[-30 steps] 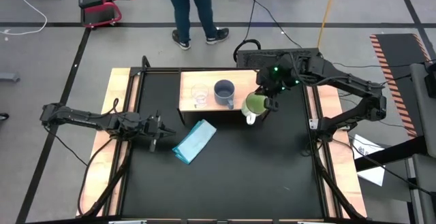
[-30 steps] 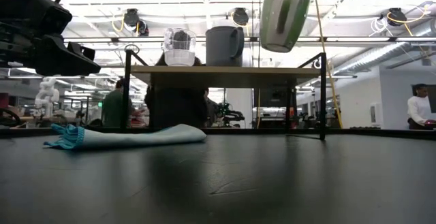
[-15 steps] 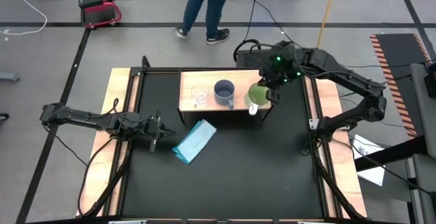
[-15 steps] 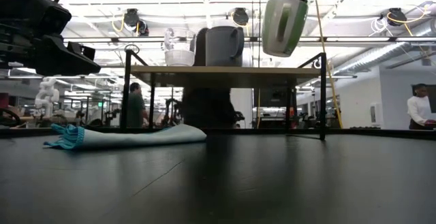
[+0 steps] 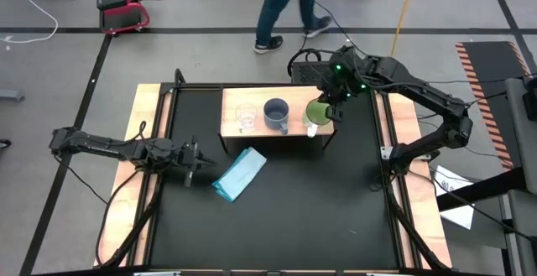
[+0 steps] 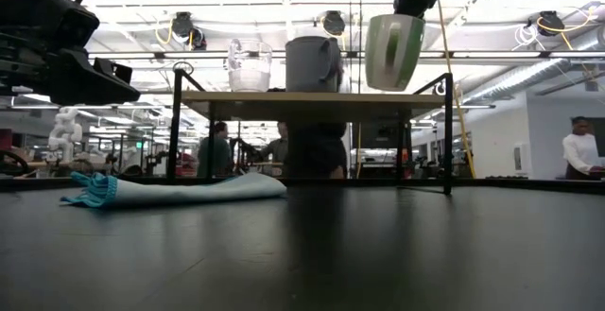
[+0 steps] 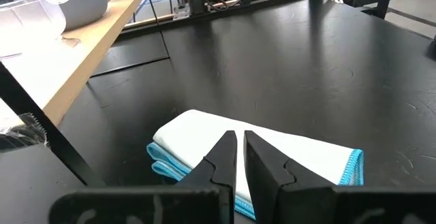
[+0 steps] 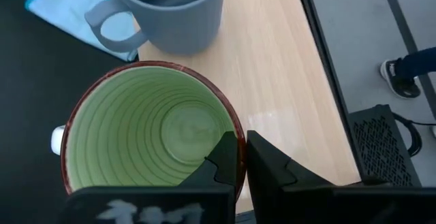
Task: Stack small to large cups/mugs on shelf
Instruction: Put the green mug on the shelf
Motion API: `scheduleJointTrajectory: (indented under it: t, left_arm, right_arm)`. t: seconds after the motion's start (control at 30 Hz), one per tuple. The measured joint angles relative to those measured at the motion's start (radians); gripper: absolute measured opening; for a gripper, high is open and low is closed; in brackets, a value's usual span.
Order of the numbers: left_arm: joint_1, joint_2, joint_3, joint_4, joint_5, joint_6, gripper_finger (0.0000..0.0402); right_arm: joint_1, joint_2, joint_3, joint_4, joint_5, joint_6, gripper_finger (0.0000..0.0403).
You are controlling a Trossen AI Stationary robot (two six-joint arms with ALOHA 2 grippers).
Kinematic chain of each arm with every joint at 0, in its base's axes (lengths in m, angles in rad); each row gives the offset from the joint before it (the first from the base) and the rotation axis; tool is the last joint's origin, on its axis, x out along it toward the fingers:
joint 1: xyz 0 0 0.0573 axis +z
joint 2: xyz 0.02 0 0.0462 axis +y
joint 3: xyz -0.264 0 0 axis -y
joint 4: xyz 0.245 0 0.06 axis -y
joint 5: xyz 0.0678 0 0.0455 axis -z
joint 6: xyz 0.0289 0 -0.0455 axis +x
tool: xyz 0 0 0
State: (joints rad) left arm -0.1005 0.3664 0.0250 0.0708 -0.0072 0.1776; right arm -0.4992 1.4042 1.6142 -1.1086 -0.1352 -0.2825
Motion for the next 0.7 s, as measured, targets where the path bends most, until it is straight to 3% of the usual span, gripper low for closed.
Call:
scheduleJointTrajectory:
  t: [0.7]
  left_arm:
    - [0.0, 0.0, 0.0, -0.011, -0.002, -0.002, 0.0031]
  right_arm:
    - [-0.023, 0.063, 0.0, 0.036, -0.005, -0.051, 0.0006]
